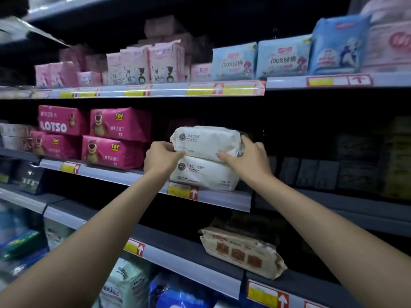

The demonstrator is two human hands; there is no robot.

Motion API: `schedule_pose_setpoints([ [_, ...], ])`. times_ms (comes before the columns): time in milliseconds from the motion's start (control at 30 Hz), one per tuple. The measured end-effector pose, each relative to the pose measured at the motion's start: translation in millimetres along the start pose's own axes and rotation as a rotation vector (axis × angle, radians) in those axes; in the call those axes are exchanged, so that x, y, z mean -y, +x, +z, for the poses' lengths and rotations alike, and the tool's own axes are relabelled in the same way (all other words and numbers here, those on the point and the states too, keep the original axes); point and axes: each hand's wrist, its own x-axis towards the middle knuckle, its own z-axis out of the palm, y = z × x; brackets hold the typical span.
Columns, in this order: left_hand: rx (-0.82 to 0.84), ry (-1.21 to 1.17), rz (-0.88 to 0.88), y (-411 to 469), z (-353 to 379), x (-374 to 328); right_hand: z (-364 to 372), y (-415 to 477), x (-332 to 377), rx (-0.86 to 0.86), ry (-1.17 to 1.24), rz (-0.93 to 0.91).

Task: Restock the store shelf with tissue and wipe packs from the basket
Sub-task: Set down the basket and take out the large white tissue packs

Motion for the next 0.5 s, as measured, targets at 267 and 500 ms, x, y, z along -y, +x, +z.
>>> schedule_pose_setpoints([
  [267, 0.243, 0.389, 0.177, -38, -24, -10, -35, -30, 15, 0.229, -0.190, 0.067],
  [500, 0.386, 0.583, 0.344, -128, -20, -44, -89, -80, 4, 0.246, -0.290, -0.012],
])
